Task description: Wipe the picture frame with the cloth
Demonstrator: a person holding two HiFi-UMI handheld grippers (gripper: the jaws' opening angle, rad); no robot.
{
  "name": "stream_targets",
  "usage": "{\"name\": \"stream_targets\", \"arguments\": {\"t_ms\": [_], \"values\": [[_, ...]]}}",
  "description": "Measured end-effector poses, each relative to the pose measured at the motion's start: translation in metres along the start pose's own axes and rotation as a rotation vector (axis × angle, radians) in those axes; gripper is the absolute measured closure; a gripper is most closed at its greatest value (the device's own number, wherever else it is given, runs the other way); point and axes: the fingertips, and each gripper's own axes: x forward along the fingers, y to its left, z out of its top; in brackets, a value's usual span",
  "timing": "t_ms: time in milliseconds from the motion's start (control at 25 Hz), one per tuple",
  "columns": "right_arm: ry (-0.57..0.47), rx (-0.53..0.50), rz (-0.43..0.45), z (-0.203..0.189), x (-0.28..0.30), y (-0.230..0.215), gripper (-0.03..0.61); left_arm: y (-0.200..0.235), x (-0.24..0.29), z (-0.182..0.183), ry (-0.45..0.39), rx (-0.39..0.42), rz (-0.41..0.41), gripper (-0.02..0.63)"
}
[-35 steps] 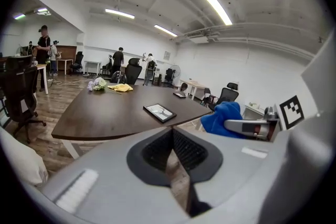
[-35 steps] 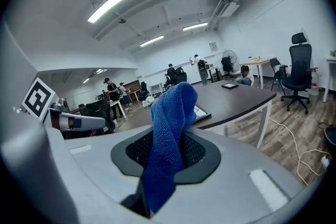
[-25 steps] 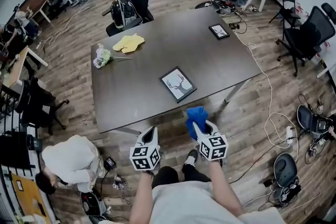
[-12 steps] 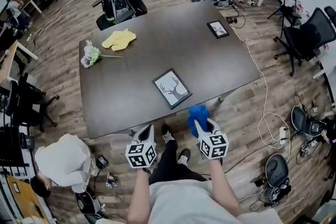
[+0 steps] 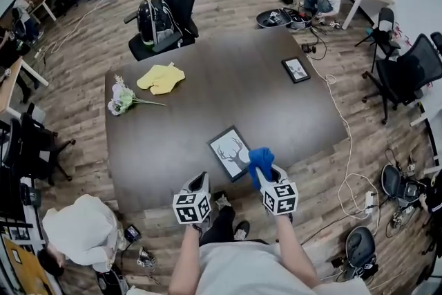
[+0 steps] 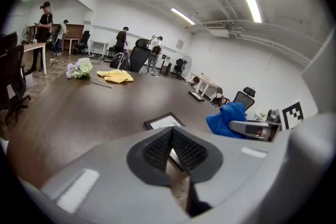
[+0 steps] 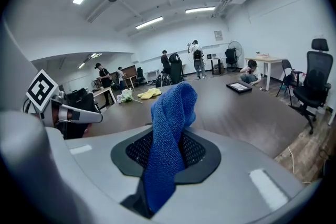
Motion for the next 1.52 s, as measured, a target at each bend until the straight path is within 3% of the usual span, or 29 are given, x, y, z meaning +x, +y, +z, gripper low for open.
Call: {"name": "stream_targets", "arguments": {"t_ms": [160, 360, 560, 840, 1000, 1280, 1520], "values": [[0.031, -0.069, -0.013, 0.023, 0.046, -0.012, 0.489, 0.017, 0.040, 0.028, 0.023, -0.008, -0.008, 0.561], [0.116, -0.159, -0.037, 0.022, 0.090, -0.029, 0.489, 0.026, 0.073, 0.032, 0.084, -0.023, -0.026, 0.561], [0.182, -0.301, 0.010, 0.030, 0.145, -0.022, 0.489, 0.050, 0.097, 0.044, 0.103, -0.045, -0.022, 0.561], [0.389, -0.457, 0.095, -0.029, 0.180, -0.036, 0.489, 0.045, 0.115, -0.002, 0.214, -0.116, 0.032, 0.560], [0.427, -0.558, 0.107, -0.042, 0.192, -0.039, 0.489, 0.045, 0.129, -0.020, 0.256, -0.187, 0.084, 0.552], [0.374, -0.476, 0.169, -0.046, 0.193, -0.038, 0.491, 0.034, 0.148, -0.046, 0.295, -0.279, 0.131, 0.486], [0.409, -0.499, 0.264, -0.048, 0.193, -0.038, 0.491, 0.038, 0.150, -0.060, 0.298, -0.333, 0.291, 0.472]]}}
